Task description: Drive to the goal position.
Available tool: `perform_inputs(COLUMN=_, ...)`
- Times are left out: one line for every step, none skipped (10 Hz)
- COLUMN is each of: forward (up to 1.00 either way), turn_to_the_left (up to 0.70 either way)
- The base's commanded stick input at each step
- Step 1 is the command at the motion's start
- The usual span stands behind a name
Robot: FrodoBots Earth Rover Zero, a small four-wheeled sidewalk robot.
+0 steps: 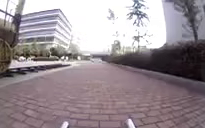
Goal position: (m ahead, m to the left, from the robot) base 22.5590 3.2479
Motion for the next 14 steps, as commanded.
perform_inputs(forward=0.27, turn_to_the_left=0.0)
perform_inputs(forward=0.0, turn_to_the_left=0.0)
perform_inputs(forward=0.0, turn_to_the_left=0.0)
perform_inputs(forward=0.0, turn_to_the_left=0.0)
perform_inputs(forward=0.0, turn_to_the_left=0.0)
perform_inputs(forward=0.0, turn_to_the_left=0.0)
perform_inputs(forward=0.0, turn_to_the_left=0.0)
perform_inputs(forward=0.0, turn_to_the_left=0.0)
perform_inputs(forward=0.0, turn_to_the_left=0.0)
perform_inputs(forward=0.0, turn_to_the_left=0.0)
perform_inputs(forward=0.28, turn_to_the_left=0.0)
perform_inputs(forward=0.45, turn_to_the_left=0.0)
perform_inputs(forward=0.45, turn_to_the_left=0.0)
perform_inputs(forward=0.45, turn_to_the_left=0.0)
